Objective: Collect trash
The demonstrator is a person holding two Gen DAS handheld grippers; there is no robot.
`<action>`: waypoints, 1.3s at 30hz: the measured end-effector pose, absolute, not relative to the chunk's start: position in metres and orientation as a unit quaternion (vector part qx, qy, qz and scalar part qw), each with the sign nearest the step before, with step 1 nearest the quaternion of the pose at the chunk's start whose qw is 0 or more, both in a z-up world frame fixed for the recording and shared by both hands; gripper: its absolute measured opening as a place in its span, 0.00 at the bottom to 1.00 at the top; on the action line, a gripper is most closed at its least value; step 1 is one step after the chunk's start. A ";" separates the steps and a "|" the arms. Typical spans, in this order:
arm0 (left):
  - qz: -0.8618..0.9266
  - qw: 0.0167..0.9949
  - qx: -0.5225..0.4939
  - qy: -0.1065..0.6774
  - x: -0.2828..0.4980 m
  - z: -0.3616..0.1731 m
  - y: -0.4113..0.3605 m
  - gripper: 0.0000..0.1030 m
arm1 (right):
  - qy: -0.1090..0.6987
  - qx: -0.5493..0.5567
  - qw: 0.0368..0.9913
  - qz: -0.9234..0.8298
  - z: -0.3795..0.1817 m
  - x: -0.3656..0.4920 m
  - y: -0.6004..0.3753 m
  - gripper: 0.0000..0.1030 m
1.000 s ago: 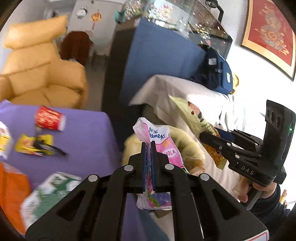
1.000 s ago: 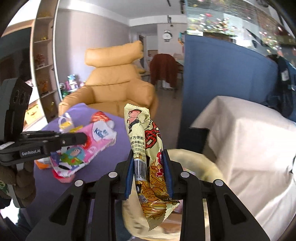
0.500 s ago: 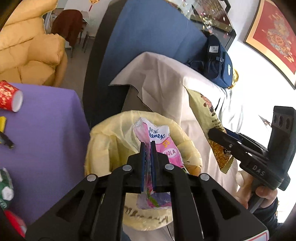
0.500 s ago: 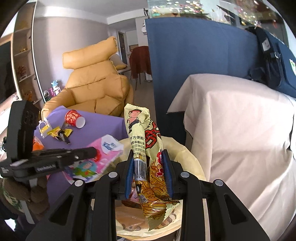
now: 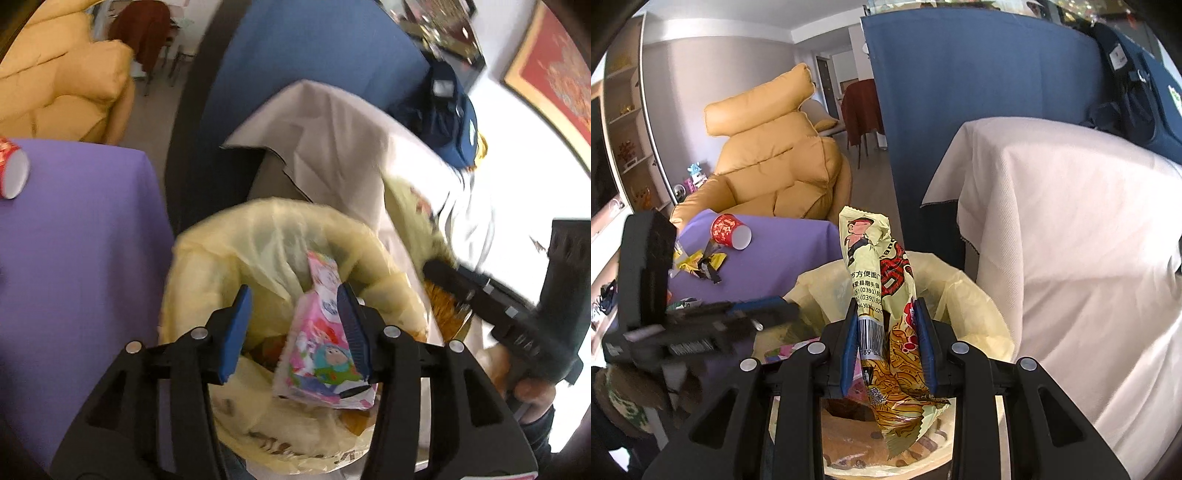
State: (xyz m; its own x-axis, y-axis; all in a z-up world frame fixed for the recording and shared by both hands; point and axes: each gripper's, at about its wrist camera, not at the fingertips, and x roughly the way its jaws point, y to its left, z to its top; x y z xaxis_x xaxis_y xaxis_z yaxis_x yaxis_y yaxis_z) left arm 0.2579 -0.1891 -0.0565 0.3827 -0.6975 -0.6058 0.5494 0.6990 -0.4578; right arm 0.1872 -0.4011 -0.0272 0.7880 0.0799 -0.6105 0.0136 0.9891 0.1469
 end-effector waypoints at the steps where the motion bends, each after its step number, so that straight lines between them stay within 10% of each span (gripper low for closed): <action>1: -0.370 0.829 -0.102 0.407 0.259 -0.054 -0.181 0.44 | 0.327 0.076 0.942 0.021 -0.028 0.189 -0.400 0.27; 24: -0.293 0.872 -0.079 0.384 0.211 -0.026 -0.052 0.47 | 0.449 0.001 0.893 0.017 -0.099 0.246 -0.358 0.28; 31: -0.269 0.879 -0.090 0.382 0.202 -0.030 -0.017 0.47 | 0.432 0.027 0.901 0.025 -0.080 0.232 -0.359 0.53; 39: -0.237 0.897 -0.112 0.356 0.191 -0.020 0.032 0.47 | 0.403 0.035 0.914 0.028 -0.052 0.204 -0.351 0.54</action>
State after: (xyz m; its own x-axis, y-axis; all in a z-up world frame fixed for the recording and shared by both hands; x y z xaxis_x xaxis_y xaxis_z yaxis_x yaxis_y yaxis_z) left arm 0.1909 0.0323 -0.0199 0.6343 -0.5047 -0.5855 0.3453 0.8627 -0.3695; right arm 0.2044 -0.3505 -0.0516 0.6741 0.0795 -0.7343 -0.0234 0.9960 0.0864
